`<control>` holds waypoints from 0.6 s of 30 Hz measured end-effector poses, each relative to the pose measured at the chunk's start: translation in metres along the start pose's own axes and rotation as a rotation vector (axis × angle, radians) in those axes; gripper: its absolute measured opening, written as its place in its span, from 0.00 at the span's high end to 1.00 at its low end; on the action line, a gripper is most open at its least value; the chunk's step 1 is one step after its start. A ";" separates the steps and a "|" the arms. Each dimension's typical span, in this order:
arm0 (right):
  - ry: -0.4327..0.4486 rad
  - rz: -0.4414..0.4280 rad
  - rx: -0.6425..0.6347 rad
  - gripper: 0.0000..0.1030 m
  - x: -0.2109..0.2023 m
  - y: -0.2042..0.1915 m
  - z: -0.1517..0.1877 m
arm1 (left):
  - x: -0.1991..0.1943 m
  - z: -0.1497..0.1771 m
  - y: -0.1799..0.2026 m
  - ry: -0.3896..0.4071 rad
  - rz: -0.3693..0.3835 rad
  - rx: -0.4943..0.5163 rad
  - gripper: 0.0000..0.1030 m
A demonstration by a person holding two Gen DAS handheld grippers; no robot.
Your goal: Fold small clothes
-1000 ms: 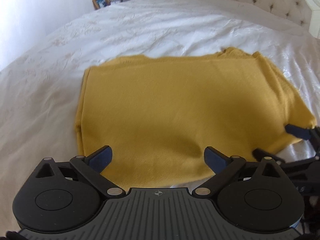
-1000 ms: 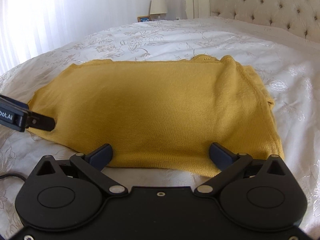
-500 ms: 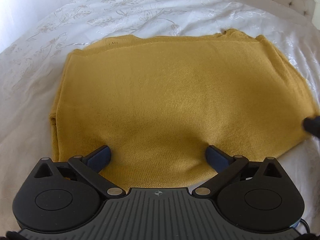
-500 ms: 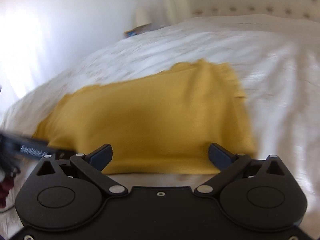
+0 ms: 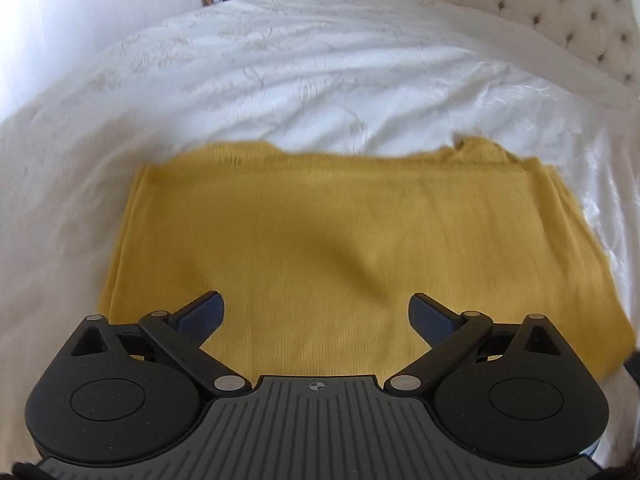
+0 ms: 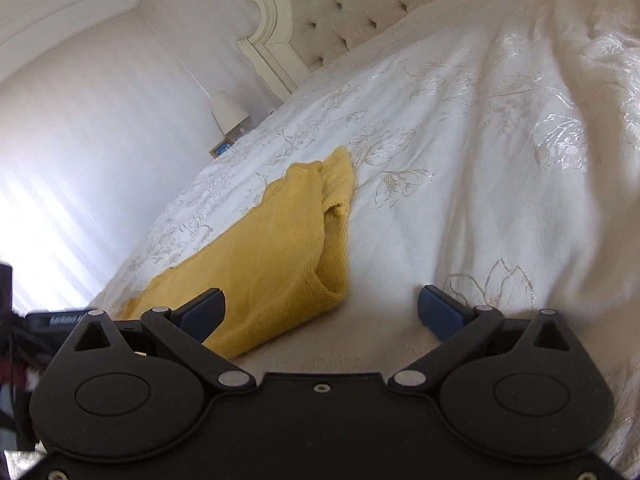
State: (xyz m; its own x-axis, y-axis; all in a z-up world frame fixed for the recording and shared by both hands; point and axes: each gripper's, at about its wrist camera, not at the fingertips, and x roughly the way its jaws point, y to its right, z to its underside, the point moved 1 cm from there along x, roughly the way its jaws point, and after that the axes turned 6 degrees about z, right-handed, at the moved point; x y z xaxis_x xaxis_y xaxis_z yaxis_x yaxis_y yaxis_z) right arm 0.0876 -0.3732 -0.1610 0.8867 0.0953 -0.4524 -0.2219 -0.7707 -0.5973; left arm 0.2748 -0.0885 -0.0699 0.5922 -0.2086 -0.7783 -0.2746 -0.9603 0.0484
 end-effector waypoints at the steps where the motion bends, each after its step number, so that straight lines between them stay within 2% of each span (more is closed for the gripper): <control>1: 0.001 -0.001 0.000 0.01 0.000 0.000 0.000 | 0.005 -0.007 0.003 0.000 -0.015 0.008 0.02; 5: 0.001 0.007 -0.012 0.00 0.001 -0.002 0.001 | 0.034 -0.022 0.009 -0.028 -0.060 0.003 0.02; 9: 0.001 0.008 -0.017 0.00 0.002 -0.002 0.002 | 0.059 -0.016 0.003 -0.071 -0.084 -0.018 0.00; 12: 0.000 0.002 -0.011 0.00 0.003 -0.001 0.001 | 0.056 -0.013 0.001 -0.045 -0.069 -0.020 0.00; 15: -0.003 -0.003 -0.003 0.00 0.003 0.001 0.000 | 0.043 -0.012 -0.004 -0.059 -0.029 -0.011 0.02; 18: -0.009 -0.012 0.004 0.00 0.002 0.002 -0.001 | 0.015 0.000 -0.009 -0.017 -0.044 -0.039 0.05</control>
State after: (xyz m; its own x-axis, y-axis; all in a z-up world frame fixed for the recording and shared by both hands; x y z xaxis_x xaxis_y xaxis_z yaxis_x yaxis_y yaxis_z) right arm 0.0896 -0.3753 -0.1627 0.8855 0.1099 -0.4515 -0.2134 -0.7668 -0.6054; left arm 0.2861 -0.0827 -0.0816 0.5898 -0.1628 -0.7910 -0.2184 -0.9751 0.0379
